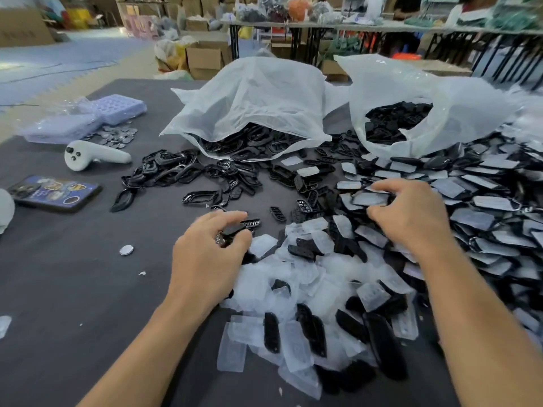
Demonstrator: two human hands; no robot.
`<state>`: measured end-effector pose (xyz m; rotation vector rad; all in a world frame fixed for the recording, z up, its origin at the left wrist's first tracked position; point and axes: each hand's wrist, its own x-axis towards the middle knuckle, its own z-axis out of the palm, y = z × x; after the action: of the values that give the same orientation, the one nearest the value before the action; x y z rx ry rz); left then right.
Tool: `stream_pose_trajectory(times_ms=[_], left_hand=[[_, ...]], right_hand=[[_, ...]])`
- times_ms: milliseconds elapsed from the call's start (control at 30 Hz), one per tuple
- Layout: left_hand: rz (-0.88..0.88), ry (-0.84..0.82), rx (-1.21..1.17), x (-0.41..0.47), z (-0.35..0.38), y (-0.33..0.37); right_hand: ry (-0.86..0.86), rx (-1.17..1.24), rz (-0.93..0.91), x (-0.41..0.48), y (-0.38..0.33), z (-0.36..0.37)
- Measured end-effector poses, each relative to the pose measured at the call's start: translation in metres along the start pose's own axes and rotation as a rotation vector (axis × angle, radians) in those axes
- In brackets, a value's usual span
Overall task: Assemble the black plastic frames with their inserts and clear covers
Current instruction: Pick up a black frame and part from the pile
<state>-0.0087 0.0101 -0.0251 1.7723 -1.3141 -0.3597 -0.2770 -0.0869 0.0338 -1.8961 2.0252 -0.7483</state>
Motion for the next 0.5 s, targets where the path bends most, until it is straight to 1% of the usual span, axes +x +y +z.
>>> stream_pose_trajectory(times_ms=[67,133,200,300,433,500], left_hand=[[0.088,-0.067,0.201,0.002,0.006,0.002],[0.141,-0.081,0.321,0.004,0.012,0.008],[0.175,-0.08,0.364,0.008,0.018,0.011],[0.163,-0.091,0.405,0.017,0.025,0.011],[0.109,-0.083,0.438,0.033,0.023,0.005],[0.07,-0.084,0.454,0.043,0.02,0.0]], right_hand=[[0.03,-0.054,0.056,0.007,0.005,-0.015],[0.058,-0.027,0.016,0.005,0.001,-0.018],[0.043,0.022,-0.07,0.001,-0.009,-0.01],[-0.058,0.049,-0.155,-0.005,-0.026,0.016],[-0.195,-0.007,-0.216,0.0,-0.048,0.053],[-0.242,-0.097,-0.256,0.004,-0.056,0.066]])
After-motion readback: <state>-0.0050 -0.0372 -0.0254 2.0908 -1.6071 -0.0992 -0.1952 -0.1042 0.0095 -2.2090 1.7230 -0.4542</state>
